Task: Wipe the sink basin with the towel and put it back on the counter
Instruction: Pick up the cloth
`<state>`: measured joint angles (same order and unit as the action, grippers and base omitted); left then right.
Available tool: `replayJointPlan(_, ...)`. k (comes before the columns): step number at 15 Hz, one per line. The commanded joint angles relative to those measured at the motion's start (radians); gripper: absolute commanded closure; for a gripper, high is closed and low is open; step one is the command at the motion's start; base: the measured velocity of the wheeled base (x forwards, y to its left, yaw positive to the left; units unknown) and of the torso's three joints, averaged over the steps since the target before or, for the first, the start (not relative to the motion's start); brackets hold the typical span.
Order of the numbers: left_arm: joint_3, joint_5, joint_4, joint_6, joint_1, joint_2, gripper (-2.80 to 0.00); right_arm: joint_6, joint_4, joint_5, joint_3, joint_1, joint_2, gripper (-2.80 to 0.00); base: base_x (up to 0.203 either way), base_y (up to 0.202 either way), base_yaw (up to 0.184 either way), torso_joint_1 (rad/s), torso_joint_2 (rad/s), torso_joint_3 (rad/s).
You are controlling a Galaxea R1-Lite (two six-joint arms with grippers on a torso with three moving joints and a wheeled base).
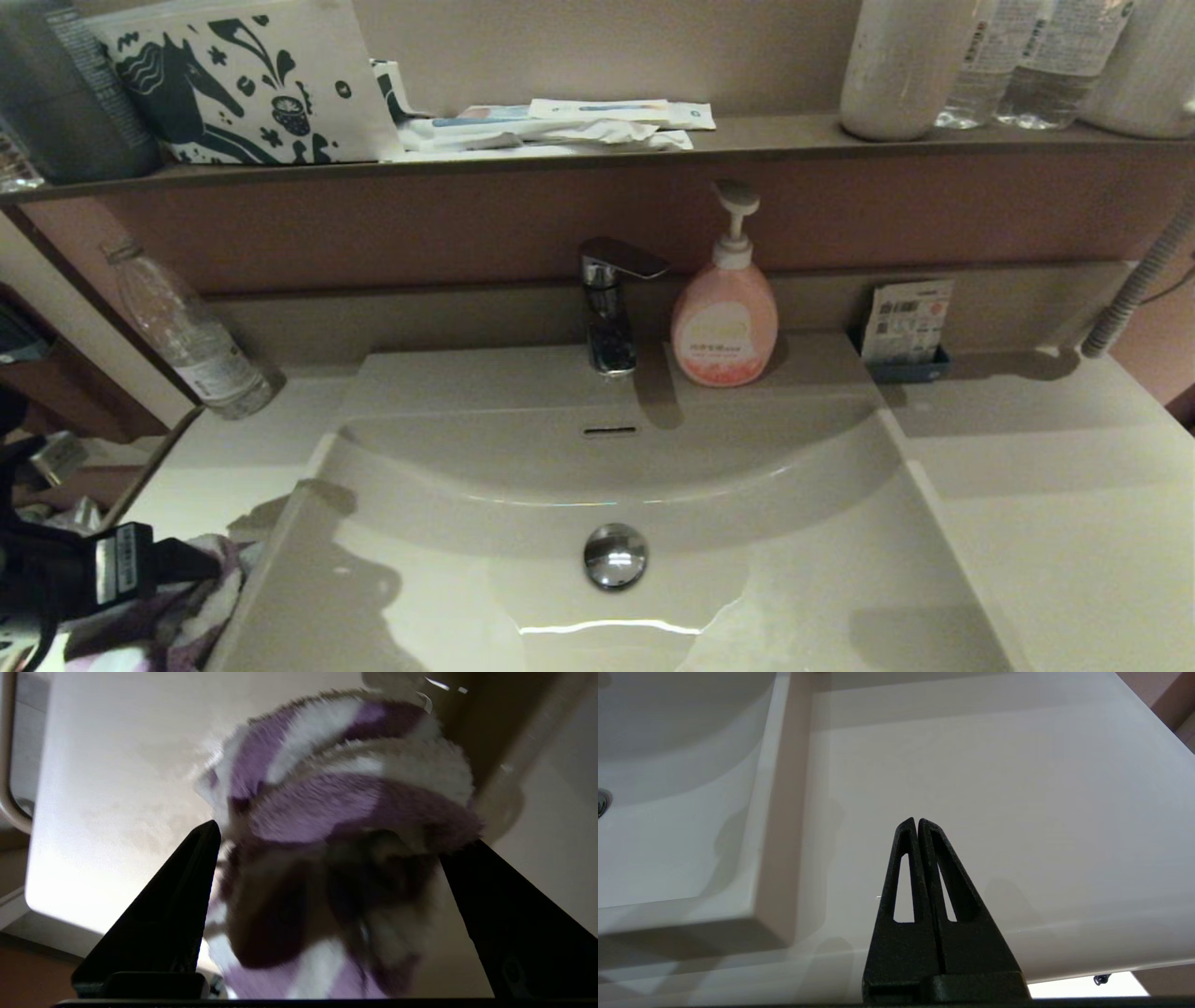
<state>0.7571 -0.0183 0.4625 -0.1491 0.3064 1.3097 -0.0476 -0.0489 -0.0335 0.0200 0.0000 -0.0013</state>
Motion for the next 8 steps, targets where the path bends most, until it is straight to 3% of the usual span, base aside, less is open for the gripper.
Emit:
replayJointPlan(1,-0.017,0.003,-0.043,0.044,0.066,0.066,-2.80,0.000,0.000,0.000,0.001,0.000,0.001,0.00,0.000,0.000,0.000,0.000,0.00,0.000)
replayJointPlan(5,-0.036,0.086,-0.048,0.070,0.074,0.087,-2.80,0.000,-0.001,0.000,0.000,0.000,0.001,0.00,0.000,0.000,0.000,0.000,0.00,0.000)
replayJointPlan(8,-0.058,0.097,-0.051,0.064,0.074,0.113,-2.80,0.000,-0.001,0.000,0.001,0.000,0.001,0.00,0.000,0.000,0.000,0.000,0.00,0.000)
